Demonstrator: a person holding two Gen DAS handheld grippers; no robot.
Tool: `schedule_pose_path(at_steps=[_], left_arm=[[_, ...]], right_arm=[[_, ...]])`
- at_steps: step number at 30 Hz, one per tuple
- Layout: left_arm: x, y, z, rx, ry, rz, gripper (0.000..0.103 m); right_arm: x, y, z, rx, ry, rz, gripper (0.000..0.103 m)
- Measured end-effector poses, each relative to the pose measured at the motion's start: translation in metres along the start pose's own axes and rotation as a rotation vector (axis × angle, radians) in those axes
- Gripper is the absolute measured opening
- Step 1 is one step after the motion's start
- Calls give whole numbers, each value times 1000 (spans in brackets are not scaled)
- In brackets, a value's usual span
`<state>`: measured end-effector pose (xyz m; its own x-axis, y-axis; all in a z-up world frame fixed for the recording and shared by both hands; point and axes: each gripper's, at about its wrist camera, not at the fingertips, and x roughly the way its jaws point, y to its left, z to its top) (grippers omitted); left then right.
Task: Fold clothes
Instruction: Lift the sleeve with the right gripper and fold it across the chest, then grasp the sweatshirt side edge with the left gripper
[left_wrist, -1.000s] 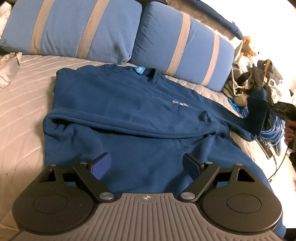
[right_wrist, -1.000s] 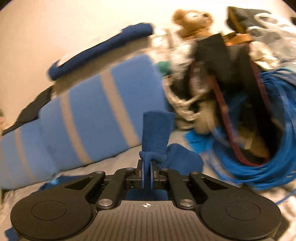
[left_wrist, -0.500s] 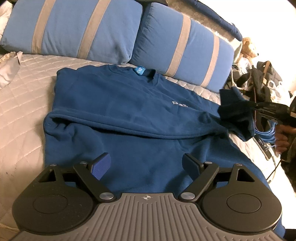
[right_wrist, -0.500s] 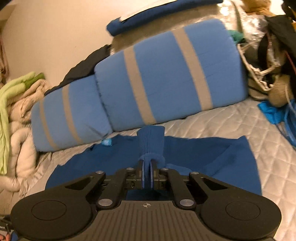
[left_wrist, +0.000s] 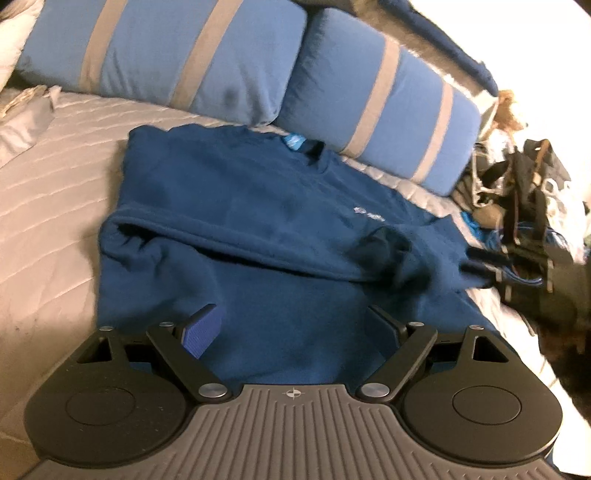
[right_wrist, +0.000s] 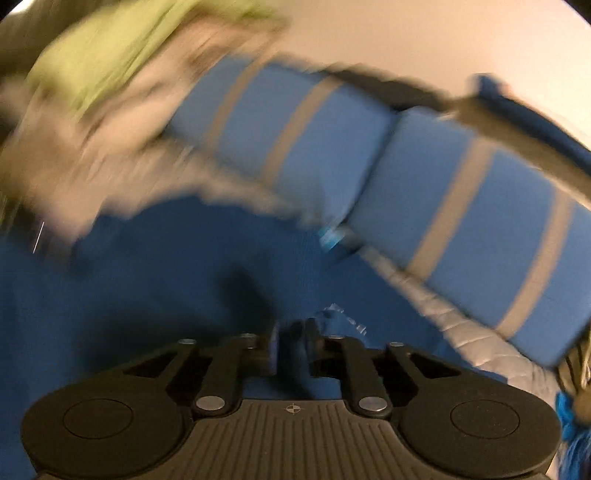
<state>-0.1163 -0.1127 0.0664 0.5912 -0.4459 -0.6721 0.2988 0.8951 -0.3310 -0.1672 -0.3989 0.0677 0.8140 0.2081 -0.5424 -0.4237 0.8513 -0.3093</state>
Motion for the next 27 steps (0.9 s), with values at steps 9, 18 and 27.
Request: schedule_pose_path(at_steps=[9, 18, 27], left_arm=[[17, -22, 66, -182, 60, -223, 85], [137, -9, 55, -573, 276, -429, 84], [167, -1, 29, -679, 288, -487, 78]], right_arm=[[-23, -12, -18, 79, 13, 39, 79], [-50, -20, -24, 152, -52, 23, 85], [-68, -32, -36, 181, -64, 7, 87]])
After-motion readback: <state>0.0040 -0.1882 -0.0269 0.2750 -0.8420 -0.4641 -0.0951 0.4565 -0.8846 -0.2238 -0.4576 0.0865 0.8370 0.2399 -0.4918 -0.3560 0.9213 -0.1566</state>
